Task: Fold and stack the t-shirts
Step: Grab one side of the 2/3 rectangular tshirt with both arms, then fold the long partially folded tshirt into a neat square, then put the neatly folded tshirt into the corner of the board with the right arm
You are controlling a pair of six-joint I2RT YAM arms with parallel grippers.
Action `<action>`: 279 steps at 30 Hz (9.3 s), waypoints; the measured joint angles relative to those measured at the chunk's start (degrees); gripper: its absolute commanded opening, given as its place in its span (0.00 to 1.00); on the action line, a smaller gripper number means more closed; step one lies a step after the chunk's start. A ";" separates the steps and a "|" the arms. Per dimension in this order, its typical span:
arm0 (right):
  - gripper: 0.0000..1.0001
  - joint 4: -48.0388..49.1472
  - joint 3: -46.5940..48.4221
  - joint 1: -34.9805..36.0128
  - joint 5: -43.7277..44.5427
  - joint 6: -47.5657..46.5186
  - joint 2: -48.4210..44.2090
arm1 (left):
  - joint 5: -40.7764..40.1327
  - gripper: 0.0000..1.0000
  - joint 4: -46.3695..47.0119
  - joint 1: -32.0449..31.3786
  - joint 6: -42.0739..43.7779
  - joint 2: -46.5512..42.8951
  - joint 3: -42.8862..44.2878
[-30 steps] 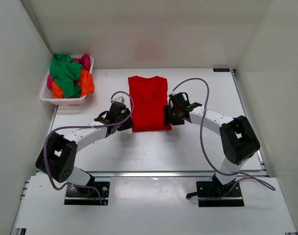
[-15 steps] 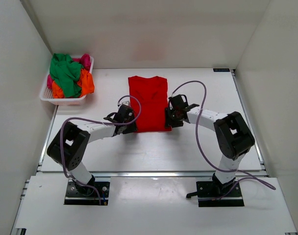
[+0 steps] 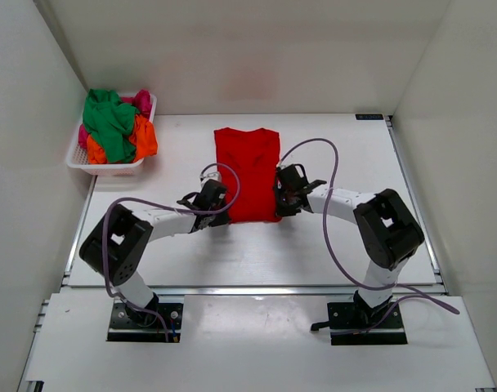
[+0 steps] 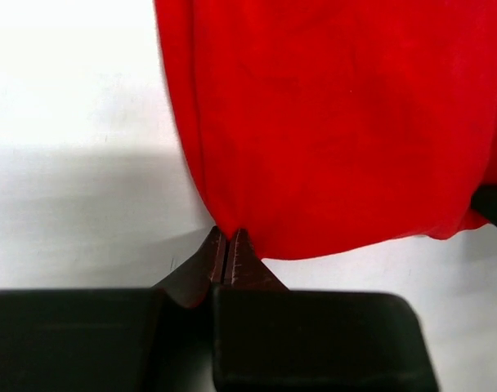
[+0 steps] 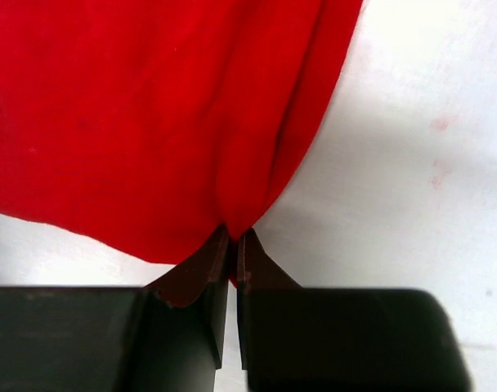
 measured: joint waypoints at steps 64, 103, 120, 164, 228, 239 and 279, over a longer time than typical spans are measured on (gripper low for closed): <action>0.00 -24.72 48.70 -20.94 -26.95 -15.28 25.90 | 20.55 0.05 -17.18 17.86 7.89 24.68 45.75; 0.23 -24.57 51.89 -13.64 -12.50 -16.70 31.95 | 15.74 0.49 -10.67 14.47 7.13 23.21 33.42; 0.54 -23.78 49.13 -19.10 -0.96 -19.17 30.01 | 16.87 0.49 -22.69 8.94 10.95 38.93 60.26; 0.59 -31.50 65.61 -29.79 3.34 -20.04 38.47 | 26.23 0.56 -20.37 13.22 6.62 19.30 46.66; 0.18 -22.34 41.44 -42.34 -3.65 -17.20 23.08 | 30.95 0.56 -14.40 15.96 4.46 -7.56 15.39; 0.24 -31.76 72.39 -43.01 -4.46 -17.99 41.83 | 31.39 0.55 -13.33 15.98 4.09 -7.50 15.06; 0.60 -27.67 79.19 -45.27 -21.20 -18.10 47.87 | 31.36 0.55 -13.57 13.40 3.78 -4.50 15.13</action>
